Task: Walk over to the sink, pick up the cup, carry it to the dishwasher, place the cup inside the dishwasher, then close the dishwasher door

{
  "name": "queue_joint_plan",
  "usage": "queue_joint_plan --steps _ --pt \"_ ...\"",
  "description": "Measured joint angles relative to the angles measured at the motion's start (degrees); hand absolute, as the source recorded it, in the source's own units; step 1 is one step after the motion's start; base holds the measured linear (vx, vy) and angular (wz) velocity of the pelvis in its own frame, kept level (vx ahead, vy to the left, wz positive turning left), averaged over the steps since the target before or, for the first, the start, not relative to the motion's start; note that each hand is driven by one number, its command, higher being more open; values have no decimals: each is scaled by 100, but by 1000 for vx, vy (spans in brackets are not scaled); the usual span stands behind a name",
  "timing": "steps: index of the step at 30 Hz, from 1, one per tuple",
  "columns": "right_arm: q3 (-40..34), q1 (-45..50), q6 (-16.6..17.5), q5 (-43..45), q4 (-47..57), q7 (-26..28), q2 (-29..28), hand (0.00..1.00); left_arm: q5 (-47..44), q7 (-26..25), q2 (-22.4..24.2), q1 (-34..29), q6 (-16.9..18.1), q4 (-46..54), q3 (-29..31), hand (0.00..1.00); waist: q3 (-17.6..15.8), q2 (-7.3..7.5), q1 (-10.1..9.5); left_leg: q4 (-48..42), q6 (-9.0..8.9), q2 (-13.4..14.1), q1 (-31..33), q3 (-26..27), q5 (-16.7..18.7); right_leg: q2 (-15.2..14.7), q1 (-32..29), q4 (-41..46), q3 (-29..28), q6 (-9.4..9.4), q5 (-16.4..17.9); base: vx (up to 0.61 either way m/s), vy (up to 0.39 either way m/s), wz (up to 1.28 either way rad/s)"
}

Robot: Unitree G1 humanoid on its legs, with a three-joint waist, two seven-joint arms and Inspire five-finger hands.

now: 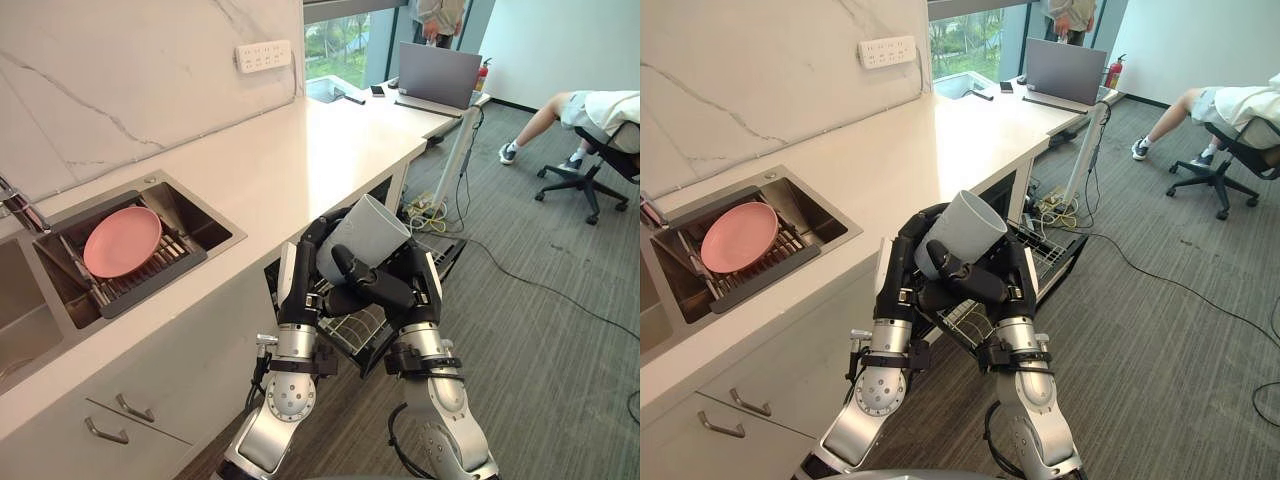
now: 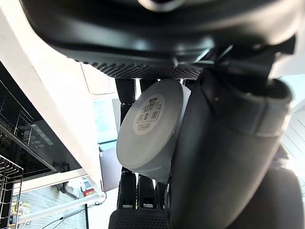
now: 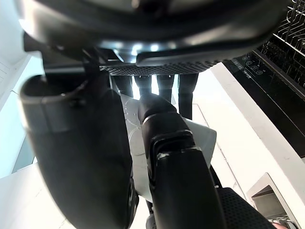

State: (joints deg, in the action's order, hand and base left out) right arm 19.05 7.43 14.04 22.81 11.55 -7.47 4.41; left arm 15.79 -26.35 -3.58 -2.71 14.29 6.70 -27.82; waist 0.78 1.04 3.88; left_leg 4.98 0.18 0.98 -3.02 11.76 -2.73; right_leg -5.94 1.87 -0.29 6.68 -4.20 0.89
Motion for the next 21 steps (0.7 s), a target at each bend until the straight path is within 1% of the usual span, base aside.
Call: queue_joint_plan --steps 8,13,17,21 --pt "-163 -135 1 -208 29 -28 14 0 -2 52 -88 -228 50 -25 -29 100 4 -1 4 0 -1 0 -16 1 0 1 12 5 -4 0 -1 0 0 0" --pt "-459 -350 29 -228 218 -57 -32 0 -181 351 -215 -392 43 -24 -135 100 6 -2 -11 0 -1 -3 -37 1 -1 -1 15 10 -4 0 -1 0 0 0" --pt "-702 -430 144 -228 357 -51 -104 0 -527 623 -206 -428 44 -3 -184 100 6 -2 -6 -1 -1 -2 -47 1 -1 -1 44 9 -1 1 -1 0 0 0" --pt "-953 -438 172 -227 360 -51 -104 0 -835 784 -200 -490 46 96 -135 100 6 -2 -11 -1 -1 -1 -47 -3 0 -1 48 9 3 1 0 0 0 0"
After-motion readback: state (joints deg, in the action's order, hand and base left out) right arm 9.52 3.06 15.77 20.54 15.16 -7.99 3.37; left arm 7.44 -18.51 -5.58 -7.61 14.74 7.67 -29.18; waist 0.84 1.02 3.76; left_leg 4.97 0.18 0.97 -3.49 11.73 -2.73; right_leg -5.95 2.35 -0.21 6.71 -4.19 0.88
